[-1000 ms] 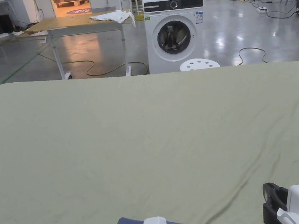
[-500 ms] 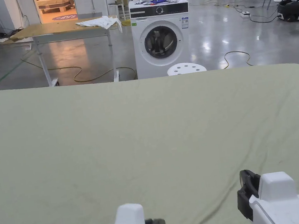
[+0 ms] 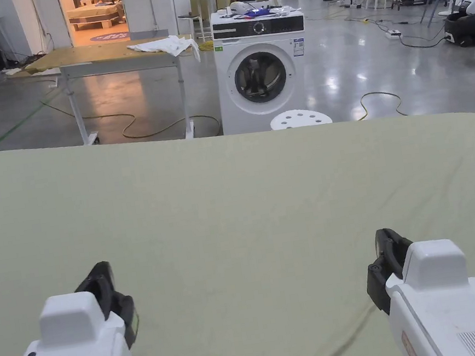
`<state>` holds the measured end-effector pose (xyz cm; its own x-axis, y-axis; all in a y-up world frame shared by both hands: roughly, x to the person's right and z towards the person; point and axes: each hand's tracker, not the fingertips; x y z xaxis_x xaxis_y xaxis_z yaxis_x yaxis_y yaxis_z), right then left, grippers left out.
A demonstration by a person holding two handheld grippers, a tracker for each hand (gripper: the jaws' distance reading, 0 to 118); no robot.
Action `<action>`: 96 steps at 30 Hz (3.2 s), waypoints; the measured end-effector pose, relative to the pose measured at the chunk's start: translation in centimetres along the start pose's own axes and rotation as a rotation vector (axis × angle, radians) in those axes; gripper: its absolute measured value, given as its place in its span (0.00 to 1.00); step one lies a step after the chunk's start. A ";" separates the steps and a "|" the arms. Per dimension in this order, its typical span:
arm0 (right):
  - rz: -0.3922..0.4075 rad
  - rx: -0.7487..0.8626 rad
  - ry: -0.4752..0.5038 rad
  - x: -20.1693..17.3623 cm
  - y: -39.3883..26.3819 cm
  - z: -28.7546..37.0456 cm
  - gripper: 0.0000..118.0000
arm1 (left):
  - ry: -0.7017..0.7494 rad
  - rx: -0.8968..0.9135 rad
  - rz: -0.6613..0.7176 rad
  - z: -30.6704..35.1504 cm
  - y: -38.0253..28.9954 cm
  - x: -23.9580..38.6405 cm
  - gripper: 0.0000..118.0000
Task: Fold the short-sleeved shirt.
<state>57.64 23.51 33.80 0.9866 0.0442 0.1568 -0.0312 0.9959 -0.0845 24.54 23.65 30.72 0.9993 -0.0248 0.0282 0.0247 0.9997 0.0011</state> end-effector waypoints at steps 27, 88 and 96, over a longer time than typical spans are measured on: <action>0.058 -0.515 0.226 -8.9 -15.2 1.5 0.02 | -0.285 -0.568 0.212 0.2 -7.4 -6.8 0.13; 0.031 -0.178 -0.003 3.6 -1.1 -4.0 0.02 | -0.247 -0.956 0.725 -8.3 2.4 -39.7 0.13; 0.009 -0.246 -0.008 3.9 -2.9 -4.1 0.02 | -0.022 -1.096 0.647 -8.0 1.4 -38.9 0.34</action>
<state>62.28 20.48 30.65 0.9851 0.0542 0.1631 0.0013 0.9465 -0.3226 -14.07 26.05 21.59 0.8371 0.4766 -0.2687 -0.4444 0.3059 -0.8420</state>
